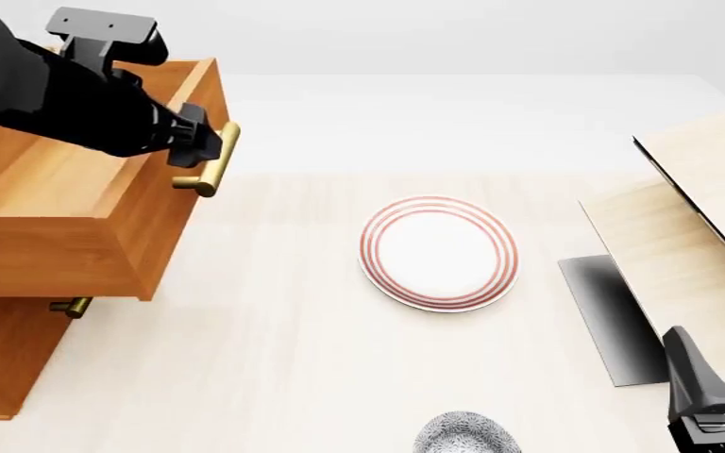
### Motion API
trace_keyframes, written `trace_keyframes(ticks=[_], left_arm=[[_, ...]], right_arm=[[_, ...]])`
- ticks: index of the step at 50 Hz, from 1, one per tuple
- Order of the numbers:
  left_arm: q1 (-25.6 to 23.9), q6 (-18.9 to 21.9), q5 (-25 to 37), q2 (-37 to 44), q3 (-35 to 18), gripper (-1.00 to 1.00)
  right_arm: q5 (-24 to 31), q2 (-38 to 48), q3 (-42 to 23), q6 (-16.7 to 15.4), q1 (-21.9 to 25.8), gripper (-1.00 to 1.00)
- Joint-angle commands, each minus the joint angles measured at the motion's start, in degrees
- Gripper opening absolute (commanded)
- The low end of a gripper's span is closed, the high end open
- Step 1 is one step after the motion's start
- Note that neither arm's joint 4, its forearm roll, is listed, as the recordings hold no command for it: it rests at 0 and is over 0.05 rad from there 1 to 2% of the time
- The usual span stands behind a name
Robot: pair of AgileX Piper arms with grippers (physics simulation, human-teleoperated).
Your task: Open the top drawer of the cabinet and put the bowl in it.
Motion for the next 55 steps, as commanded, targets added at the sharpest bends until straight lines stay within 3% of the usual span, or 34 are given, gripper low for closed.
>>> trace_keyframes(ticks=[1,37,55], left_arm=[[-0.16,1.48,0.66,-0.55,-0.87,1.0],[1.07,5.03,6.44,-3.44,-6.72,1.0],[-1.55,6.59,8.44,-4.31,-9.71,1.0]], right_arm=[[0.02,-0.09,0.02,0.01,-0.04,1.0],[0.02,-0.11,0.02,0.0,-0.02,1.0],[0.01,-0.08,0.02,0.02,-0.04,1.0]])
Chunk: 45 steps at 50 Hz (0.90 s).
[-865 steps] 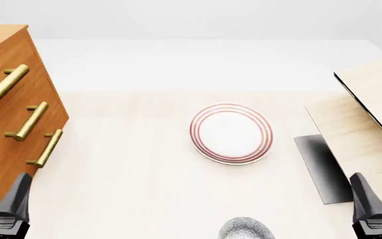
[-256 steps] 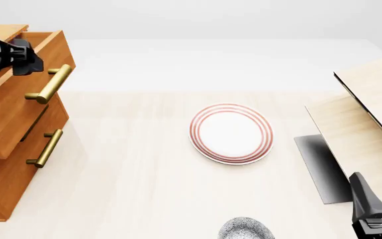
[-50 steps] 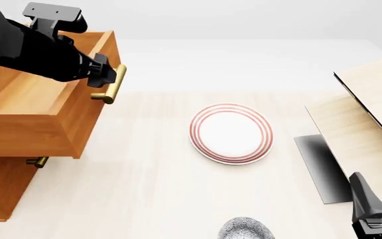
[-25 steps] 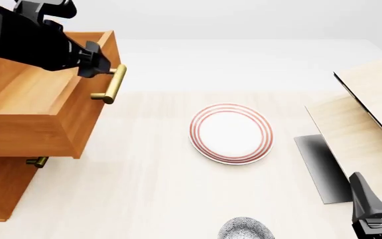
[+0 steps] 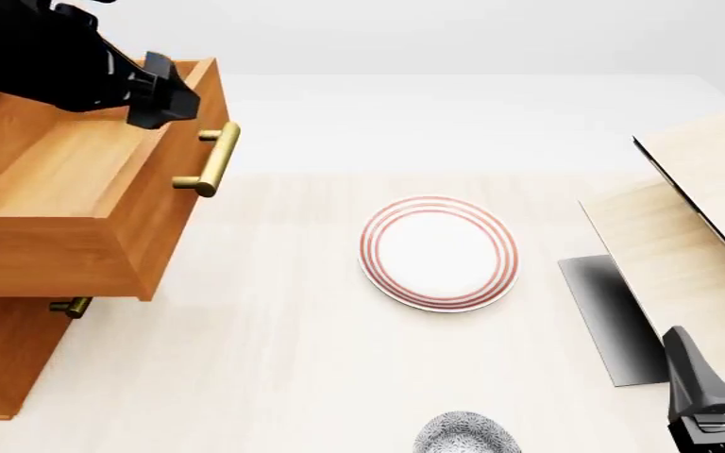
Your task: Open the top drawer of the cabinet and put the bowl in it.
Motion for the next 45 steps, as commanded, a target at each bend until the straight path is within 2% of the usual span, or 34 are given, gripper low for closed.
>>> trace_keyframes(ticks=[1,23,35,45], left_arm=[[-1.28,1.05,1.81,-1.01,-1.79,1.0],[-4.18,2.05,2.58,-3.71,-2.05,1.0],[-5.8,1.92,1.96,-5.82,0.08,1.0],[-7.38,2.54,-0.3,-8.14,4.37,1.0]], right_arm=[[0.01,-0.1,0.02,0.0,-0.02,1.0],[0.02,-0.1,0.02,0.01,-0.04,1.0],[0.01,-0.08,0.02,0.02,-0.04,1.0],[0.02,-0.1,0.02,0.02,-0.04,1.0]])
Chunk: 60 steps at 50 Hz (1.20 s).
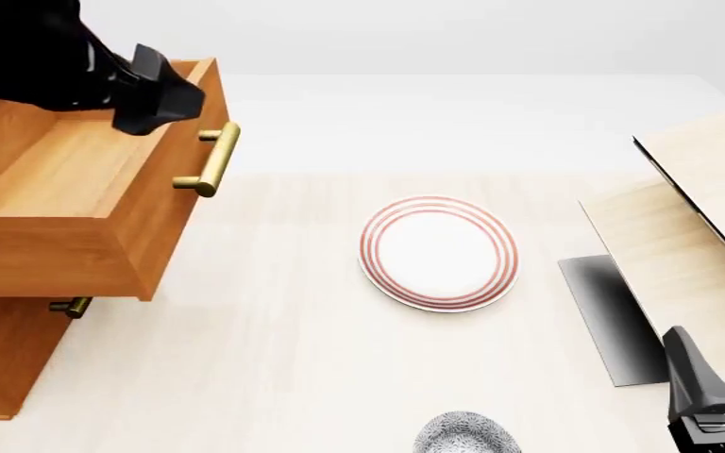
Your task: Open the top drawer of the cabinet and put the bowl in it.
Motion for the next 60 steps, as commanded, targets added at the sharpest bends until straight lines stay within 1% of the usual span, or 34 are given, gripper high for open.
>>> trace_keyframes(ticks=[1,6,18,21,22,25,26,27,32,33,35,36,38,48,50,55,57,60], left_arm=[[-1.77,0.19,-1.37,-2.67,3.69,1.0],[-3.05,0.35,-2.37,-3.58,5.66,1.0],[-6.67,0.01,-4.66,-4.53,7.39,1.0],[-6.92,-0.04,-5.28,-4.91,8.03,1.0],[-8.0,-0.81,-6.13,-4.88,8.28,1.0],[-8.78,-0.96,-7.08,-4.99,9.09,1.0],[-9.71,-1.79,-7.62,-4.79,8.83,1.0],[-10.15,-1.8,-8.05,-4.65,9.23,1.0],[-11.13,-2.57,-10.18,-4.45,11.2,1.0],[-11.53,-3.53,-10.46,-4.27,11.19,1.0],[-11.53,-3.27,-11.19,-4.27,12.61,1.0],[-12.66,-4.37,-11.62,-3.66,12.37,1.0],[-12.78,-4.01,-12.42,-3.57,13.4,1.0],[-17.3,-6.4,-17.36,-0.07,16.15,1.0],[-17.6,-6.2,-18.0,0.35,16.67,1.0],[-18.57,-7.54,-20.07,0.67,18.16,1.0],[-18.41,-7.93,-21.48,0.59,19.84,1.0],[-18.83,-8.57,-22.75,0.72,20.99,1.0]], right_arm=[[0.01,-0.1,0.02,-0.04,-0.01,1.0],[0.02,-0.1,0.02,0.02,-0.05,1.0],[0.02,-0.09,0.02,-0.01,-0.02,1.0],[0.02,-0.09,0.02,0.01,-0.04,1.0],[0.02,-0.09,0.02,0.01,-0.04,1.0],[0.01,-0.07,0.02,0.02,-0.03,1.0],[0.01,-0.09,0.02,-0.02,-0.02,1.0],[0.02,-0.1,0.02,0.0,-0.03,1.0],[0.02,-0.1,0.02,0.0,-0.03,1.0],[0.02,-0.11,0.02,-0.01,-0.03,1.0],[0.01,-0.09,0.02,0.0,-0.03,1.0],[0.02,-0.11,0.02,-0.01,-0.02,1.0],[0.02,-0.1,0.02,-0.01,-0.03,1.0],[0.01,-0.09,0.02,0.02,-0.04,1.0],[0.01,-0.08,0.02,0.01,-0.01,1.0],[0.02,-0.1,0.02,0.01,-0.04,1.0],[0.01,-0.08,0.02,0.01,-0.04,1.0],[0.02,-0.1,0.02,-0.02,-0.03,1.0]])
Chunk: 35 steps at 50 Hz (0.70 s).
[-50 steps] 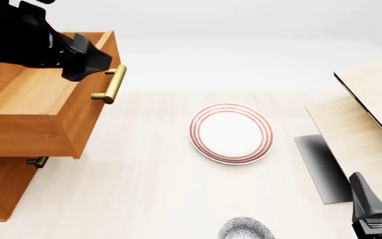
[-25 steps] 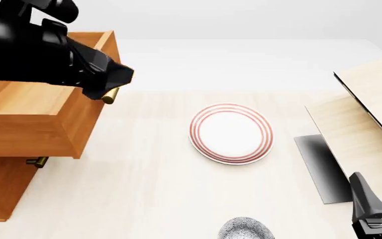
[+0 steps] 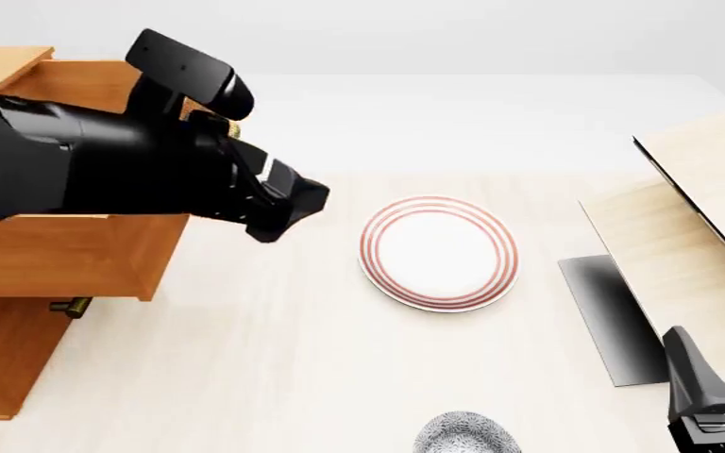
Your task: Open the top drawer of the cabinet and put the bowl in it.
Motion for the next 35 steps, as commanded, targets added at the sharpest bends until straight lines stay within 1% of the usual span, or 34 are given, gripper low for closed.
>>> trace_keyframes(ticks=[1,6,11,16,18,21,22,25,27,28,31,35], left_arm=[[-2.11,-2.61,-5.26,0.76,4.88,1.0],[-2.85,-4.24,-8.15,1.25,7.55,1.0],[-3.39,-4.97,-9.47,1.18,8.61,1.0],[-3.83,-6.57,-11.11,0.87,10.19,1.0],[-3.96,-6.67,-11.42,1.1,10.44,1.0],[-5.61,-8.62,-12.5,1.81,10.31,1.0],[-5.38,-8.16,-12.43,1.92,10.43,1.0],[-6.04,-8.94,-13.12,2.38,10.61,1.0],[-7.47,-10.77,-14.14,3.22,10.71,1.0],[-7.05,-10.04,-14.0,3.19,10.96,1.0],[-7.61,-10.12,-14.47,3.92,11.07,1.0],[-8.94,-11.32,-14.63,5.81,10.72,1.0]], right_arm=[[0.01,-0.07,0.02,-0.01,-0.04,1.0],[0.01,-0.08,0.02,0.01,-0.03,1.0],[0.01,-0.09,0.02,0.01,-0.03,1.0],[0.01,-0.09,0.02,-0.01,-0.01,1.0],[0.01,-0.08,0.02,0.0,-0.03,1.0],[0.01,-0.1,0.02,-0.01,-0.01,1.0],[0.01,-0.08,0.02,0.02,-0.03,1.0],[0.01,-0.1,0.02,-0.01,-0.01,1.0],[0.01,-0.09,0.02,-0.02,-0.02,1.0],[0.02,-0.09,0.02,0.0,-0.03,1.0],[0.01,-0.1,0.02,-0.02,-0.02,1.0],[0.02,-0.1,0.02,0.0,-0.03,1.0]])
